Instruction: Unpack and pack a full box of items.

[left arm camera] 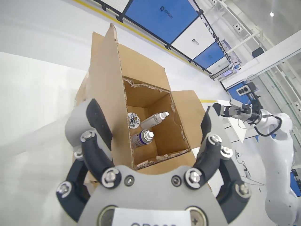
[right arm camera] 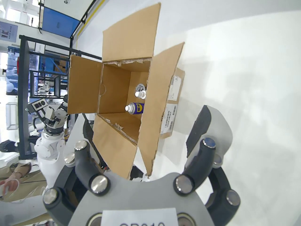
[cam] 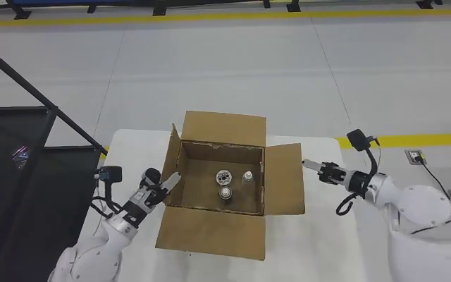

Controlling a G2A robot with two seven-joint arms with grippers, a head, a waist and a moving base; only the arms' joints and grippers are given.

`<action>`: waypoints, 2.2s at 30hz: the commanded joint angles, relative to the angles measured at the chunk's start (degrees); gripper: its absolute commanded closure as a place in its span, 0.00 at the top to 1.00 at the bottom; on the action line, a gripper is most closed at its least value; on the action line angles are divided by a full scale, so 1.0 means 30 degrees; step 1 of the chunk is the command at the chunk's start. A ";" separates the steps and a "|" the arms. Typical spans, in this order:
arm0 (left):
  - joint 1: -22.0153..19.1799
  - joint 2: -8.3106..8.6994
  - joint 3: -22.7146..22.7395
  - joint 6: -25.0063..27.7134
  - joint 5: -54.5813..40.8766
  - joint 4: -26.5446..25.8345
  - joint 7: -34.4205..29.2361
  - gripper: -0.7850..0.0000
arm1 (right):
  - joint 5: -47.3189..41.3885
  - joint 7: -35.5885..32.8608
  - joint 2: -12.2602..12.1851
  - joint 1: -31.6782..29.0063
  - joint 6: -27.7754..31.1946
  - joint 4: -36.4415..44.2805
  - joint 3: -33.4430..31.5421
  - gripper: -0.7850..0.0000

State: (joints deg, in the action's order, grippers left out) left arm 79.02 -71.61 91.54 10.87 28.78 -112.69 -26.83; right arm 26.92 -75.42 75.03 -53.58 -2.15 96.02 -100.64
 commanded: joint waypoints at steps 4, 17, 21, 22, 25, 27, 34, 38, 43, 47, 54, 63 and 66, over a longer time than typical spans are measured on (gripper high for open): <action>-0.0457 0.0021 -0.0743 -0.0208 0.0071 0.0536 -0.0388 1.00 | -0.1779 -0.1983 -0.0240 0.1892 0.1305 -0.3815 0.0867 1.00; -0.0911 0.0074 -0.1886 -0.0721 0.0368 0.1282 -0.0456 1.00 | -0.7518 -0.3077 -0.0460 0.2463 0.3742 -0.3851 0.2995 1.00; -0.1263 0.0070 -0.2324 -0.0974 0.0519 0.1731 -0.0462 1.00 | -0.8428 -0.1967 -0.0363 0.2074 0.4188 -0.3064 0.4416 1.00; -0.1367 0.0068 -0.2420 -0.1047 0.0569 0.1851 -0.0437 1.00 | -0.8619 -0.1634 -0.0344 0.1991 0.4336 -0.2949 0.4707 1.00; -0.1650 0.0054 -0.2768 -0.1254 0.0619 0.2247 -0.0413 1.00 | -0.8843 -0.0226 -0.0268 0.1752 0.4664 -0.2710 0.5609 1.00; -0.1824 0.0039 -0.2972 -0.1453 0.0638 0.2532 -0.0339 1.00 | -0.8637 0.0679 -0.0227 0.1731 0.4750 -0.2723 0.6211 1.00; -0.2096 0.0028 -0.3258 -0.1867 0.0515 0.3160 -0.0027 1.00 | -0.6737 0.3128 -0.0100 0.2123 0.4646 -0.3457 0.8427 1.00; -0.2123 0.0043 -0.3301 -0.1905 0.0430 0.3331 0.0067 1.00 | -0.6477 0.3599 -0.0037 0.2686 0.4654 -0.4470 0.9347 1.00; -0.2245 0.0057 -0.3420 -0.1958 0.0398 0.3600 0.0146 1.00 | -0.6108 0.4046 0.0025 0.3227 0.4731 -0.5464 1.0317 1.00; -0.2335 0.0065 -0.3511 -0.2001 0.0376 0.3796 0.0232 1.00 | -0.5759 0.4581 0.0027 0.3333 0.4845 -0.5708 1.0785 1.00; -0.2426 0.0089 -0.3611 -0.2062 0.0339 0.3930 0.0325 1.00 | -0.4794 0.5155 -0.0030 0.3219 0.4981 -0.5679 1.1497 1.00; -0.2134 0.0136 -0.3289 -0.1892 -0.0637 0.3160 0.0482 1.00 | -0.4997 0.5110 -0.0161 0.3413 0.5393 -0.5798 1.1650 1.00; -0.1412 0.0247 -0.2525 -0.1574 -0.0786 0.1901 0.0561 1.00 | -0.5067 0.4958 -0.0374 0.3046 0.5805 -0.4621 1.1022 1.00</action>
State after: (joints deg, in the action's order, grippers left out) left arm 73.81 -70.98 83.07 5.90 27.16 -105.51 -25.13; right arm 11.74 -60.32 74.15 -43.96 14.95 80.67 -66.81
